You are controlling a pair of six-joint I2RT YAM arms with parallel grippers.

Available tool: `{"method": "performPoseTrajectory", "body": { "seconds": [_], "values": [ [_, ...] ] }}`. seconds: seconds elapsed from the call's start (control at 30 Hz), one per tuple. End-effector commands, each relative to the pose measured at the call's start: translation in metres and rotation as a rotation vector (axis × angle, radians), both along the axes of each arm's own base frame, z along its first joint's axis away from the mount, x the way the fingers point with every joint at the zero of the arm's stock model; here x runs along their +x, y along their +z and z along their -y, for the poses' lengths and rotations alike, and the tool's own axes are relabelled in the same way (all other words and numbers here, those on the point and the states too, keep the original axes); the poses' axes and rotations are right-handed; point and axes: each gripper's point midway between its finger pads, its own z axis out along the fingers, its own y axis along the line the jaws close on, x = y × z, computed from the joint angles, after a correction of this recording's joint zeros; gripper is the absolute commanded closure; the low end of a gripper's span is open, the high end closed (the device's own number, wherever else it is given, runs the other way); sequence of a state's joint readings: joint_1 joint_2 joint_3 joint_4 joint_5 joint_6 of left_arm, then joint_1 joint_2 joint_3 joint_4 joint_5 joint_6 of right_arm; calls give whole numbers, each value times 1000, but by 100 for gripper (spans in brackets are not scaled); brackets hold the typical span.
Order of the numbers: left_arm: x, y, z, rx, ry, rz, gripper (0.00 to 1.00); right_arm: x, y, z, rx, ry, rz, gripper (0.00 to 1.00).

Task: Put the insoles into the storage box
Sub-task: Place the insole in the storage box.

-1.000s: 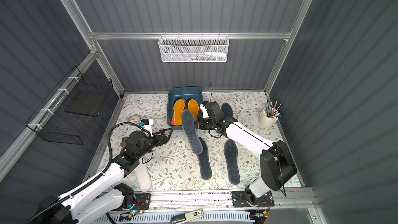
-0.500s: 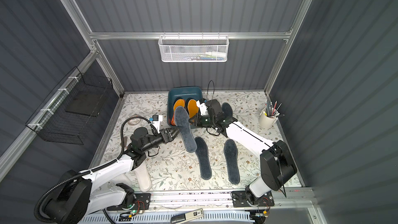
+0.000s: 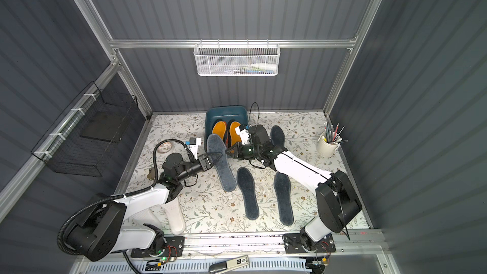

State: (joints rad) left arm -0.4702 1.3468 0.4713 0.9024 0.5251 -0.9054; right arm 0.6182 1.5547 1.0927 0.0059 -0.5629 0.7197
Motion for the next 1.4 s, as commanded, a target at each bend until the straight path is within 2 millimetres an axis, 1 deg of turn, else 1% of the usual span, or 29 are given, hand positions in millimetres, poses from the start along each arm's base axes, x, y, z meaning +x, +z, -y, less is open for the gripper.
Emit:
{"method": "performPoseTrajectory", "body": {
  "seconds": [0.0, 0.1, 0.17, 0.23, 0.3, 0.43, 0.5, 0.57, 0.6, 0.7, 0.8, 0.97, 1.07, 1.13, 1.2, 1.23, 1.3, 1.37],
  "values": [
    [4, 24, 0, -44, -5, 66, 100, -1, -1, -1, 12, 9, 4, 95],
    [3, 25, -5, -61, 0, 70, 100, 0, 6, 10, 28, -7, 32, 73],
    [3, 29, -9, -82, -8, 76, 100, -1, 11, 22, 47, -23, 70, 58],
    [3, 33, -9, -109, -45, 85, 100, -4, 14, 33, 51, -25, 123, 48],
    [2, 40, -8, -149, -85, 90, 100, -11, 19, 39, 48, -5, 187, 42],
    [2, 51, -8, -247, -140, 104, 100, -24, 24, 37, 80, 66, 261, 40],
    [4, 51, -5, -283, -168, 98, 100, -27, 26, 33, 112, 97, 270, 41],
    [7, 44, -1, -282, -188, 66, 100, -27, 27, 29, 132, 114, 271, 41],
    [7, 44, -1, -282, -192, 65, 100, -27, 26, 28, 135, 118, 271, 41],
    [4, 50, -2, -283, -194, 86, 100, -22, 23, 23, 129, 121, 266, 42],
    [4, 51, -2, -282, -195, 87, 100, -20, 18, 17, 130, 133, 257, 43],
    [5, 44, -1, -280, -198, 68, 100, -23, 15, 1, 140, 177, 246, 52],
    [5, 47, -1, -281, -199, 77, 100, -31, 17, -10, 164, 217, 244, 54],
    [5, 49, -1, -282, -200, 81, 100, -33, 17, -15, 165, 227, 241, 57],
    [4, 50, -1, -283, -203, 84, 100, -34, 16, -20, 168, 236, 233, 63],
    [5, 50, -1, -283, -204, 83, 100, -34, 16, -22, 170, 240, 231, 67],
    [5, 50, 0, -283, -206, 80, 100, -33, 15, -23, 169, 234, 224, 79],
    [5, 50, 0, -285, -206, 77, 100, -28, 12, -22, 146, 212, 213, 93]
  ]
}}
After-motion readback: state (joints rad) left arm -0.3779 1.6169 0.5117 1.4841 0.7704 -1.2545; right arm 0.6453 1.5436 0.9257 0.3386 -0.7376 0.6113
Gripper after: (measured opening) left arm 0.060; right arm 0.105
